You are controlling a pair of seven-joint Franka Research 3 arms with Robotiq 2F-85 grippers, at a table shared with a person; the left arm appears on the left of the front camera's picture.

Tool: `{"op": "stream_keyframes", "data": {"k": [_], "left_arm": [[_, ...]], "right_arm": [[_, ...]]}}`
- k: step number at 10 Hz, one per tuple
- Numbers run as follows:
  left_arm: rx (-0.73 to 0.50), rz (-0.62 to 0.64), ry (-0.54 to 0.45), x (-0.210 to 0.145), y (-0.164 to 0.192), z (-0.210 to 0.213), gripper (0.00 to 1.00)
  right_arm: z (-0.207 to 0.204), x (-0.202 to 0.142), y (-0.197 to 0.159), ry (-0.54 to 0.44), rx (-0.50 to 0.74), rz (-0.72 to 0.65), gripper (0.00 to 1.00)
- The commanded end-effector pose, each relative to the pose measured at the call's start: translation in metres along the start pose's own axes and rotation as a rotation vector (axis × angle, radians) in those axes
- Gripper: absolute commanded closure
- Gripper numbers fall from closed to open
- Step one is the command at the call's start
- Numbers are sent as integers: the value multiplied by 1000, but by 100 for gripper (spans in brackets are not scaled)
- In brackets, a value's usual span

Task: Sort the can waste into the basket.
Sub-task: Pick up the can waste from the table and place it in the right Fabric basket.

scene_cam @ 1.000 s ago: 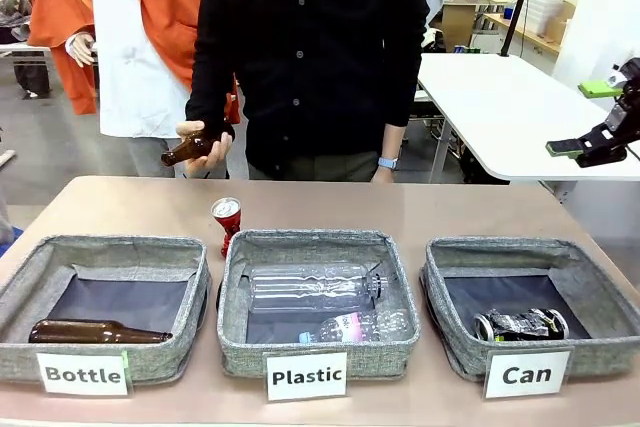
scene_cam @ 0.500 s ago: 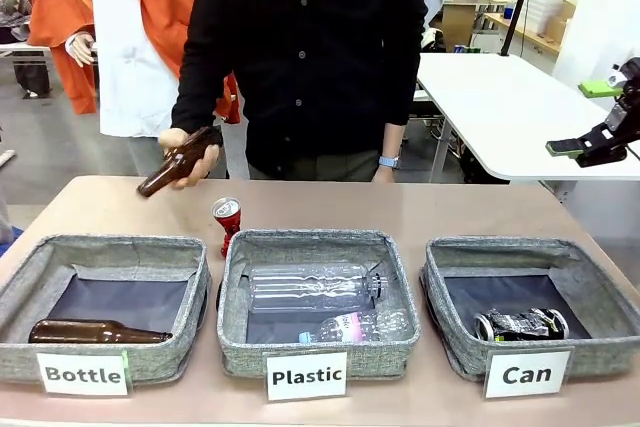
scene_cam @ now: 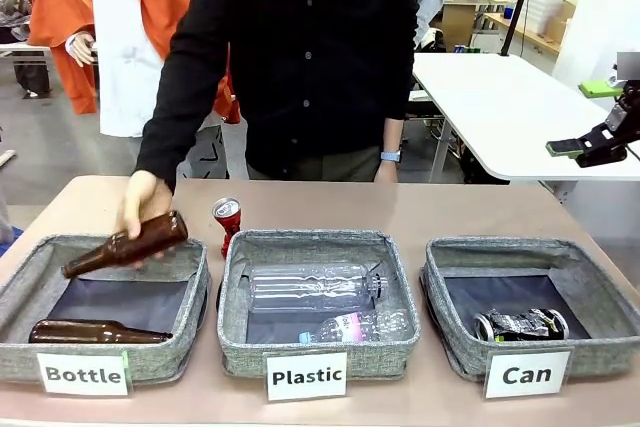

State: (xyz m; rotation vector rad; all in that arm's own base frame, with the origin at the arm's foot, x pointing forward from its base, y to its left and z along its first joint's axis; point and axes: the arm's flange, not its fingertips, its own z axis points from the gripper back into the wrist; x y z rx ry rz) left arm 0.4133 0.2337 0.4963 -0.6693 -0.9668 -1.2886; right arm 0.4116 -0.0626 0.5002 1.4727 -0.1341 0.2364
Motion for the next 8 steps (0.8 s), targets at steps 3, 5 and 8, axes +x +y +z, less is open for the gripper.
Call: {"op": "stream_keyframes", "data": {"k": [3,5,8], "left_arm": [[136,-12,-134,-41,-68,73,0],[156,-1,-148,-53,-75,68,0],[136,-8,-127,-44,-65,60,0]], "right_arm": [[2,0,1,17,-3,21,0],[2,0,1,17,-3,21,0],[2,0,1,17,-3,21,0]]}}
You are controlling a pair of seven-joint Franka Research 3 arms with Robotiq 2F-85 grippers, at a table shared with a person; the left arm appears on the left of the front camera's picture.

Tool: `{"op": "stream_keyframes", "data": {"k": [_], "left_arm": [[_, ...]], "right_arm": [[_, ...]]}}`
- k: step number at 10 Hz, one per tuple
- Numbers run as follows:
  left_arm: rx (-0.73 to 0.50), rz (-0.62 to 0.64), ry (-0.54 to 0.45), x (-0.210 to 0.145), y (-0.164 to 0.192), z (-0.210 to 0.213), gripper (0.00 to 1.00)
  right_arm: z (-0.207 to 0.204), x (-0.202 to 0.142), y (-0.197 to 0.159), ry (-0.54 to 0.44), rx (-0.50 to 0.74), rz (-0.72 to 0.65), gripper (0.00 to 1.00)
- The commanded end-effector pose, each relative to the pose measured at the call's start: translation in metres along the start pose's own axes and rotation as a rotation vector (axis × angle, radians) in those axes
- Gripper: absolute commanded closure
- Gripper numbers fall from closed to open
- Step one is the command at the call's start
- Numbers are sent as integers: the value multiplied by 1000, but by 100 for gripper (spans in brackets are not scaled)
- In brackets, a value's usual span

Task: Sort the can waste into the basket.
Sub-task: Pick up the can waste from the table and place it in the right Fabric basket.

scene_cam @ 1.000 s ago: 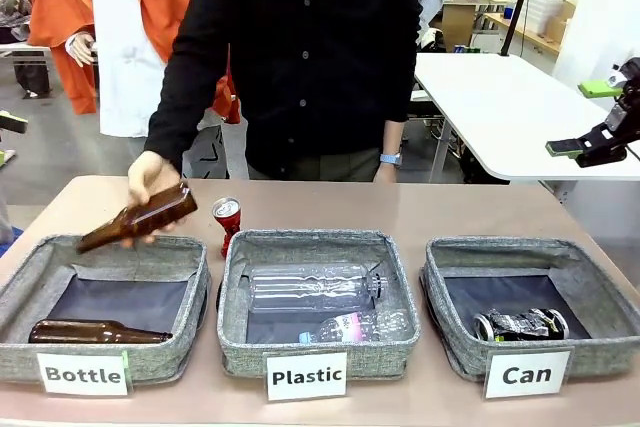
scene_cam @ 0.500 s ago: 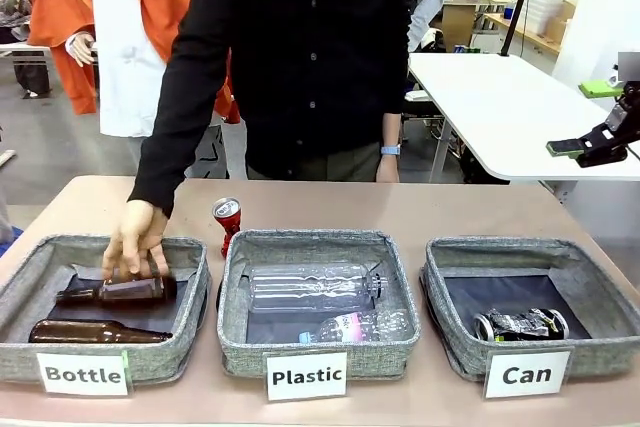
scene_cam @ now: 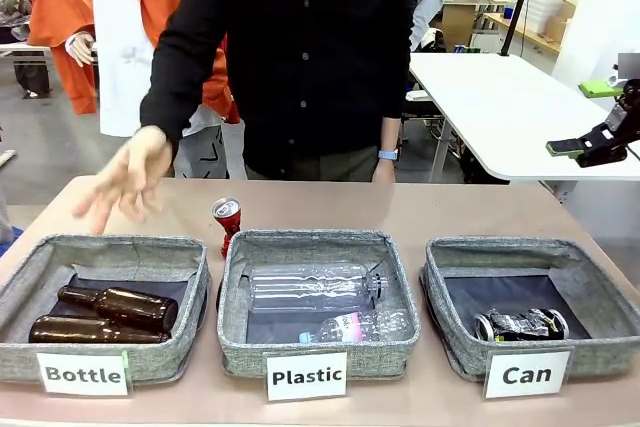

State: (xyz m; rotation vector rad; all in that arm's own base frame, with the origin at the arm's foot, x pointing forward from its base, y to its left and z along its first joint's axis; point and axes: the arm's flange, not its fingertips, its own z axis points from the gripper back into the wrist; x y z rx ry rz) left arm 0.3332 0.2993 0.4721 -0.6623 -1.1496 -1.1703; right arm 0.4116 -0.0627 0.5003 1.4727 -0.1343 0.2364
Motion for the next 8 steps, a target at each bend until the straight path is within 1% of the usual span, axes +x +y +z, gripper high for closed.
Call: {"op": "stream_keyframes", "data": {"k": [1,2,3,4,5,6,7,8], "left_arm": [[13,-14,37,20,10,-17,0],[25,-22,96,35,21,-42,0],[-19,-58,134,47,33,-74,0],[4,-63,187,59,48,-115,0],[-66,-101,207,67,60,-157,0],[-74,-95,272,68,73,-204,0],[-18,-106,344,63,81,-243,0],[-7,-145,377,59,85,-274,0]], "right_arm": [[2,0,1,18,-3,21,0],[2,0,1,18,-3,21,0],[2,0,1,18,-3,21,0],[2,0,1,18,-3,21,0],[2,0,1,18,-3,21,0],[2,0,1,18,-3,21,0],[2,0,1,18,-3,21,0],[2,0,1,18,-3,21,0]]}}
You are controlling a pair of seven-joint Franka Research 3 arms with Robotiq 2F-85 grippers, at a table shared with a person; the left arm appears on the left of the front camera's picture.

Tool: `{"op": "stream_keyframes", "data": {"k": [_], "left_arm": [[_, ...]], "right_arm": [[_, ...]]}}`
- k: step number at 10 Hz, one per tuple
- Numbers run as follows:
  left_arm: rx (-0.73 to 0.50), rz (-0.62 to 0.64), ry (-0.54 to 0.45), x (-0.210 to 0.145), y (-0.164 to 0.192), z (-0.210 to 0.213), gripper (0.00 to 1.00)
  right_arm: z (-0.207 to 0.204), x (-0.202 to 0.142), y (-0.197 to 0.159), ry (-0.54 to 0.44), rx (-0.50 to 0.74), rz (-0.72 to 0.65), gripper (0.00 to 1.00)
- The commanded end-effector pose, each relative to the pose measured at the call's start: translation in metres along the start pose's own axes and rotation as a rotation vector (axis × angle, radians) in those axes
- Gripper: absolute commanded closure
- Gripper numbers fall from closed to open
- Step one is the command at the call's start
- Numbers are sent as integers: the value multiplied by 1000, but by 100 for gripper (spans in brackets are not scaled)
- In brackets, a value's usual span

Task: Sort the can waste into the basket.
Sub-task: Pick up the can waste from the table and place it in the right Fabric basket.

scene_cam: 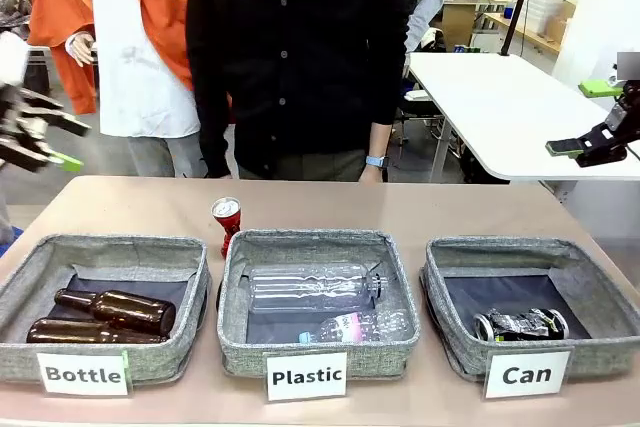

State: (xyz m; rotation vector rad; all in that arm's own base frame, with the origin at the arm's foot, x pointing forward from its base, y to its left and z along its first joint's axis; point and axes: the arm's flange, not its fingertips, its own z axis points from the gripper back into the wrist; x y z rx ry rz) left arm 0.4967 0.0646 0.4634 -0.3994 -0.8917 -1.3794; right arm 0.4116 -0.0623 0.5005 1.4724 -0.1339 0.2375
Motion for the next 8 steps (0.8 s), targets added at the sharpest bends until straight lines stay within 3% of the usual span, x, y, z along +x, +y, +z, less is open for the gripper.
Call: {"op": "stream_keyframes", "data": {"k": [1,2,4,6,7,8], "left_arm": [[4,-44,23,-3,7,-40,0],[-34,-90,3,1,11,-72,0],[-240,-123,19,0,19,-123,0],[-350,-58,14,2,29,-162,0],[-234,-103,1,3,4,-142,0],[-234,-103,1,3,4,-142,0]], "right_arm": [[3,0,1,17,-3,21,0],[3,0,1,17,-3,21,0],[3,0,1,17,-3,21,0],[3,0,1,17,-3,21,0],[3,0,1,17,-3,21,0],[3,0,1,17,-3,21,0]]}}
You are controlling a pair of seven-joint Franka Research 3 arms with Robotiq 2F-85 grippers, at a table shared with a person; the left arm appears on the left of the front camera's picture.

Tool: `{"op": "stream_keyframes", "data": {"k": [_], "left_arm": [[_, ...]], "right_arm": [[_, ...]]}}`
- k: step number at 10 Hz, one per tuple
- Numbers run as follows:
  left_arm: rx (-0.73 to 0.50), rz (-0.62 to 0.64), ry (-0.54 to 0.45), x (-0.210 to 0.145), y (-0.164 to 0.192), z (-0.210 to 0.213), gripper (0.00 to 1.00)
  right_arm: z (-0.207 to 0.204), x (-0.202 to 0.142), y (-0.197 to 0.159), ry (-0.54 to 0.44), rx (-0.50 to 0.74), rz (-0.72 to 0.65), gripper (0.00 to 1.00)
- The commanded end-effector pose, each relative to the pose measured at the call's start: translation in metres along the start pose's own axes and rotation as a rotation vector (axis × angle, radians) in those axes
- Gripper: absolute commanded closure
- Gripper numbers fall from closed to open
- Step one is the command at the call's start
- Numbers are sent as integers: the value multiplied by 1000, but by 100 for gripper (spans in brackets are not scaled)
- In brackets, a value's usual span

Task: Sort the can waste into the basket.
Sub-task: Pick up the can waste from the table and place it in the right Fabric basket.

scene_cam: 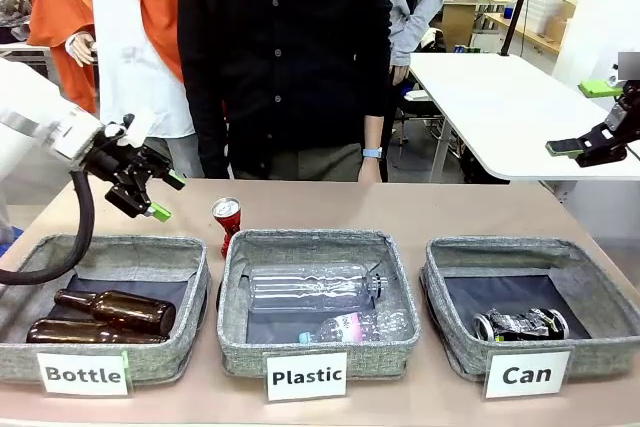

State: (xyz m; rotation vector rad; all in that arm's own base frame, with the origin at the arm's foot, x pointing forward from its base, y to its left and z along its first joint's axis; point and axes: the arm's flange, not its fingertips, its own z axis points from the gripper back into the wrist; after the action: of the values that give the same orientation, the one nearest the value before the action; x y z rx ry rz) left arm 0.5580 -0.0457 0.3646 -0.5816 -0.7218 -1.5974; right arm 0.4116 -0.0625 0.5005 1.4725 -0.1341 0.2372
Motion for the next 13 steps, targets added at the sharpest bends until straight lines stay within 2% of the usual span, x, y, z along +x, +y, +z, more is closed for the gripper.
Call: {"op": "stream_keyframes", "data": {"k": [1,3,6,11,13], "left_arm": [[51,-11,5,6,-13,15,0],[-26,-25,-6,-4,10,-14,0],[-83,-40,-77,-16,30,-30,0],[-246,-39,-173,-26,46,-79,0],[-257,-44,-206,-24,49,-89,0]], "right_arm": [[2,0,1,17,-3,21,0],[2,0,1,17,-3,21,0],[2,0,1,17,-3,21,0],[2,0,1,17,-3,21,0],[2,0,1,17,-3,21,0]]}}
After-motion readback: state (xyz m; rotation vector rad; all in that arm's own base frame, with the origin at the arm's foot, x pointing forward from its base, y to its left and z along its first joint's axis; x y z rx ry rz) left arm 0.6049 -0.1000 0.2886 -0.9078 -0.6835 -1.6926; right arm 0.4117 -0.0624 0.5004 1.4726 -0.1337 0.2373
